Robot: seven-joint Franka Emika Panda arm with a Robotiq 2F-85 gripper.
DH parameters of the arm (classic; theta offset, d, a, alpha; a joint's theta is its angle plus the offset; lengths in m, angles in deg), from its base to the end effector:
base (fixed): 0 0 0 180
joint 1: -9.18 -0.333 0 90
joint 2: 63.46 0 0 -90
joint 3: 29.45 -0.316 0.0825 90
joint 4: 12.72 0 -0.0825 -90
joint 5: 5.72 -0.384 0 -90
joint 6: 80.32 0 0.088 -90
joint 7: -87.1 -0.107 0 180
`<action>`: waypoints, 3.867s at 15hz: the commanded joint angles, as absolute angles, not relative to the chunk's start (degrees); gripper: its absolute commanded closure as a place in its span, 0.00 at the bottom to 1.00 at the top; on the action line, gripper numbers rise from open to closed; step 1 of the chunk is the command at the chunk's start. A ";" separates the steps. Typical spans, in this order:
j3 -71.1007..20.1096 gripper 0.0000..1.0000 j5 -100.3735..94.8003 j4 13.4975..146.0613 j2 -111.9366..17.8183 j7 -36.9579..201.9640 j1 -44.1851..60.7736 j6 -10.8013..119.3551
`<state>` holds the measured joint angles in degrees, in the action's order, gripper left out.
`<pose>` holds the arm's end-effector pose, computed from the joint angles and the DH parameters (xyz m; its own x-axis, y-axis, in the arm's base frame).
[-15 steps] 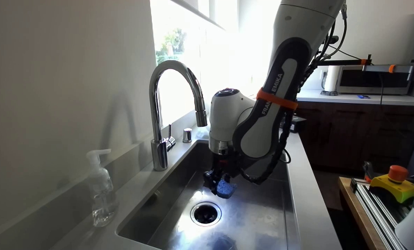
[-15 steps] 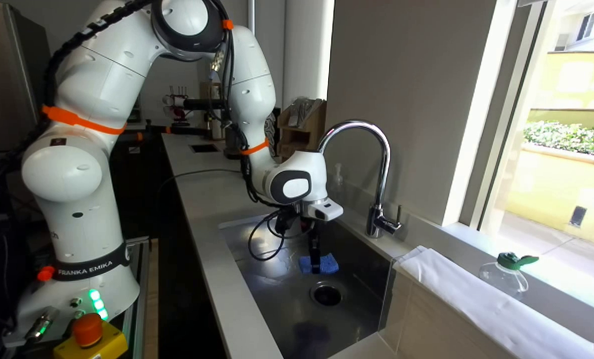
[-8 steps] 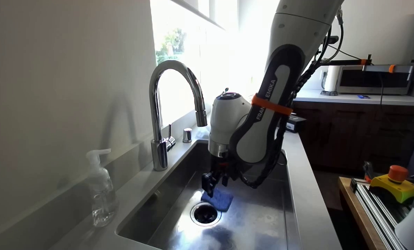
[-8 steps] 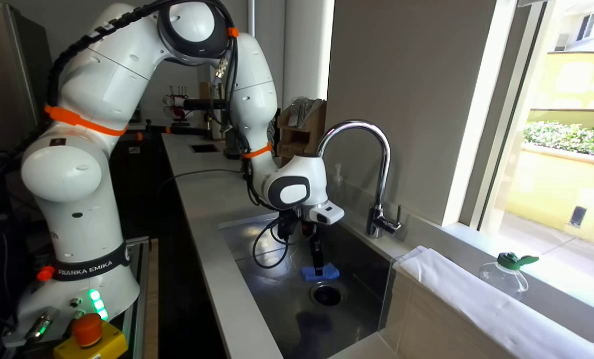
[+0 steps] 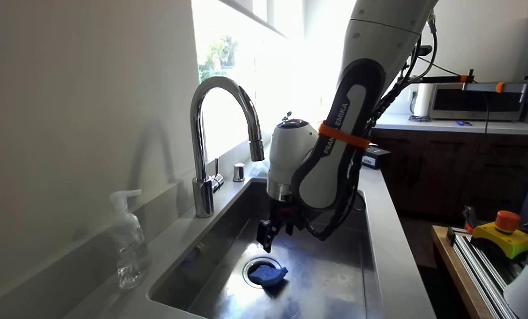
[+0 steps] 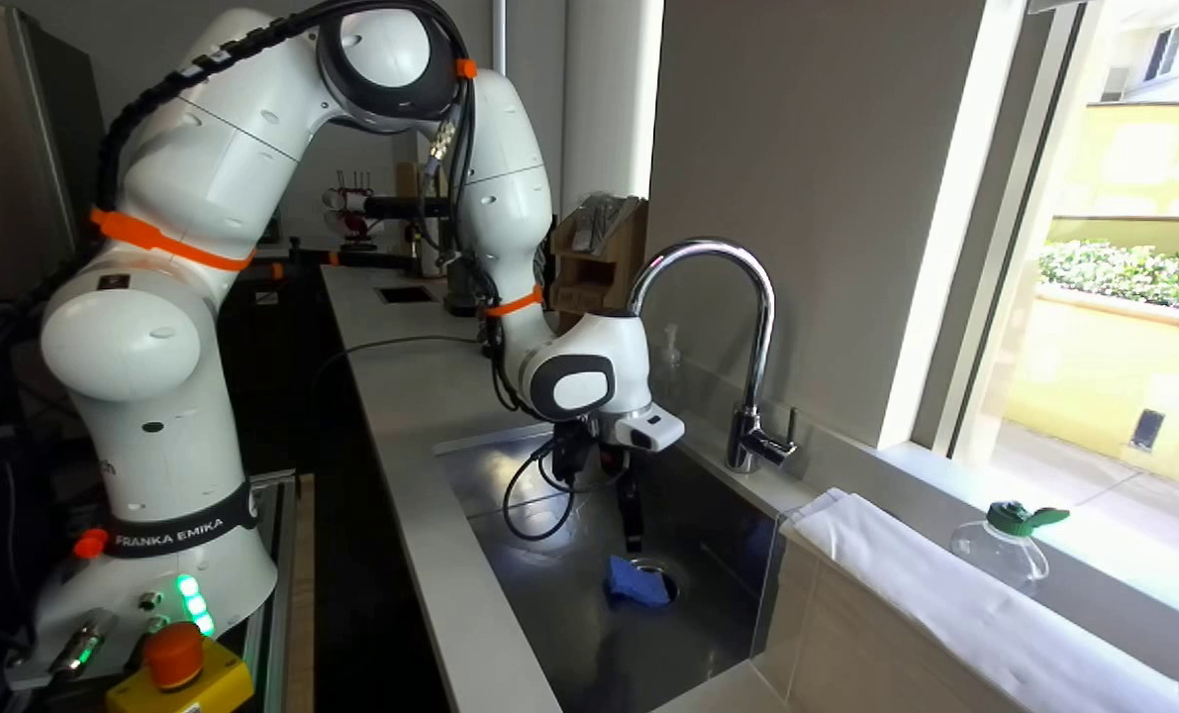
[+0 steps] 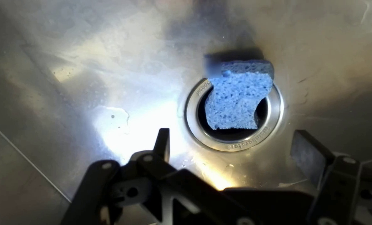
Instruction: Put the sponge on the hole in the sink
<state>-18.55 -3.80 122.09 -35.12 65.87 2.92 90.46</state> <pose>0.5140 -0.0454 0.1385 0.9138 -0.3719 0.1634 -0.3832 -0.9226 0.0434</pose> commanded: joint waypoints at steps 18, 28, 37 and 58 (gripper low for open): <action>-15.94 0.00 -4.70 128.23 -41.40 70.55 3.26 89.25; -14.58 0.00 -2.62 134.74 -49.32 71.82 3.25 89.29; -13.24 0.00 4.00 139.40 -57.76 72.25 4.56 86.10; -26.08 0.00 4.99 141.83 -74.61 66.83 14.62 66.94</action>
